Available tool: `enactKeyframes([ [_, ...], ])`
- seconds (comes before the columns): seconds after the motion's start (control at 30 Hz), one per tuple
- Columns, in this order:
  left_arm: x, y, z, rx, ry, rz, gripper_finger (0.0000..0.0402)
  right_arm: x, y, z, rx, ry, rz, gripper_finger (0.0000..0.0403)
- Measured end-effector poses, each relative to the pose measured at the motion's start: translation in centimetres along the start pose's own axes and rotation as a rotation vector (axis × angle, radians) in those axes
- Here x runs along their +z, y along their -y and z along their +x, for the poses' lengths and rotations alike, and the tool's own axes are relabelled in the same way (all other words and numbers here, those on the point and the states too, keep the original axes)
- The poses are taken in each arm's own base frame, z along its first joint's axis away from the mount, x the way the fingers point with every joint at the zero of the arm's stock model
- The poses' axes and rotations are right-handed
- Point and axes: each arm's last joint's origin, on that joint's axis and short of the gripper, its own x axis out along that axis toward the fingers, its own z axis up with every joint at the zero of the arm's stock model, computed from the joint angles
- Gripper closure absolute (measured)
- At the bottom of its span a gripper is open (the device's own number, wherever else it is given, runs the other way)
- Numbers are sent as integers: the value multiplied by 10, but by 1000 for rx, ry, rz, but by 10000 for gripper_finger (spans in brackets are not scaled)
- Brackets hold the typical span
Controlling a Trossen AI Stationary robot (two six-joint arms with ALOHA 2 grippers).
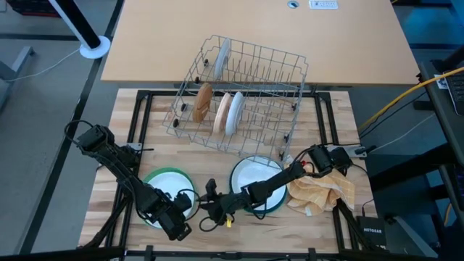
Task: Sort dishes
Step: Put the left white plate in the dish rack
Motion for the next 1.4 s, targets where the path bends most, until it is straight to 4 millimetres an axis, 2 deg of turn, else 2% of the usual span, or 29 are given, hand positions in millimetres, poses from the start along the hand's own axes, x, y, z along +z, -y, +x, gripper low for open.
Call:
enactKeyframes([
  [0.23, 10, -1, 1, 0, 4, 29, 401, -2, -1, 0, 10, -14, -6, 276],
  [0.5, 2, -1, 0, -1, -95, 23, 401, -2, -1, 0, 15, -24, -10, 276],
  [0.63, -9, -2, -1, 3, -173, 76, 389, -2, -1, 0, 15, -24, -10, 276],
  [0.9, -33, -18, -6, 175, -294, 140, 285, -3, -1, 0, 14, -25, -10, 276],
  [1.0, -43, -22, -8, 211, -308, 205, 261, -3, -1, 0, 14, -26, -10, 276],
  [1.23, -70, -32, -9, 261, -331, 312, 252, -3, -1, 0, 13, -26, -10, 276],
  [1.4, -77, -44, -4, 324, -335, 286, 257, -3, -1, 0, 3, -33, -10, 276],
])
